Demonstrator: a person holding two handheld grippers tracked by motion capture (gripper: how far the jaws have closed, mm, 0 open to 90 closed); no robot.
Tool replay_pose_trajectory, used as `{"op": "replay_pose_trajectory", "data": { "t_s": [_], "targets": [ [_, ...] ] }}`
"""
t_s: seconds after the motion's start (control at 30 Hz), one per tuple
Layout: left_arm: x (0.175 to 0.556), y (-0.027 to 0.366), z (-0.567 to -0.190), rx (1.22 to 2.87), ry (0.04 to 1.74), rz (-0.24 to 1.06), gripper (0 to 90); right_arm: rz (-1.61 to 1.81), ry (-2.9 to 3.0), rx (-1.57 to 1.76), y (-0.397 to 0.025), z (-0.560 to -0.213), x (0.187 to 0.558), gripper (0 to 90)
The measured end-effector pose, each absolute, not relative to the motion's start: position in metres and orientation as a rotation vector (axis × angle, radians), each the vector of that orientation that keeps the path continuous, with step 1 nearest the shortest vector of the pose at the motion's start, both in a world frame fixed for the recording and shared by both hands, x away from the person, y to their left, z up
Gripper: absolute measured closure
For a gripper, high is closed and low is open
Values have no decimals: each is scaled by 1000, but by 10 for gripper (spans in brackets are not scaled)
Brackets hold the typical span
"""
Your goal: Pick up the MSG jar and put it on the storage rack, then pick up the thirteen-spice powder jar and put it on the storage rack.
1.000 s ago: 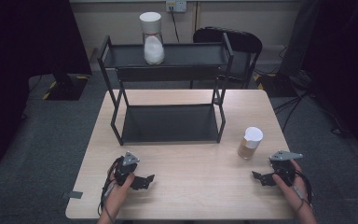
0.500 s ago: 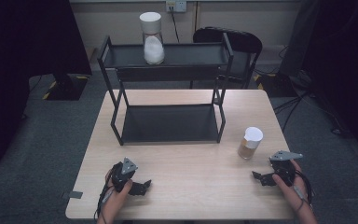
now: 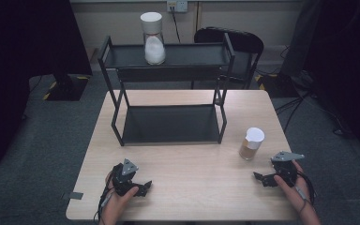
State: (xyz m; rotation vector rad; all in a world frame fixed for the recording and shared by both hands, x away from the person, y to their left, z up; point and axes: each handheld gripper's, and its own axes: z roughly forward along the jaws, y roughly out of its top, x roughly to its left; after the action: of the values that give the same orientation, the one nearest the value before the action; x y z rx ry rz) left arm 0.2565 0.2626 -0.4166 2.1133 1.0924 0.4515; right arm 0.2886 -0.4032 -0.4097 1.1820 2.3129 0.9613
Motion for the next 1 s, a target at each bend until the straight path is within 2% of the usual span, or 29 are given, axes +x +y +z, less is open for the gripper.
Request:
{"op": "replay_pose_trajectory", "data": {
  "t_s": [1.0],
  "targets": [
    [256,262,-416,2114,1098,455,0,958,2308,1191,-402,-409,288,0]
  ]
}}
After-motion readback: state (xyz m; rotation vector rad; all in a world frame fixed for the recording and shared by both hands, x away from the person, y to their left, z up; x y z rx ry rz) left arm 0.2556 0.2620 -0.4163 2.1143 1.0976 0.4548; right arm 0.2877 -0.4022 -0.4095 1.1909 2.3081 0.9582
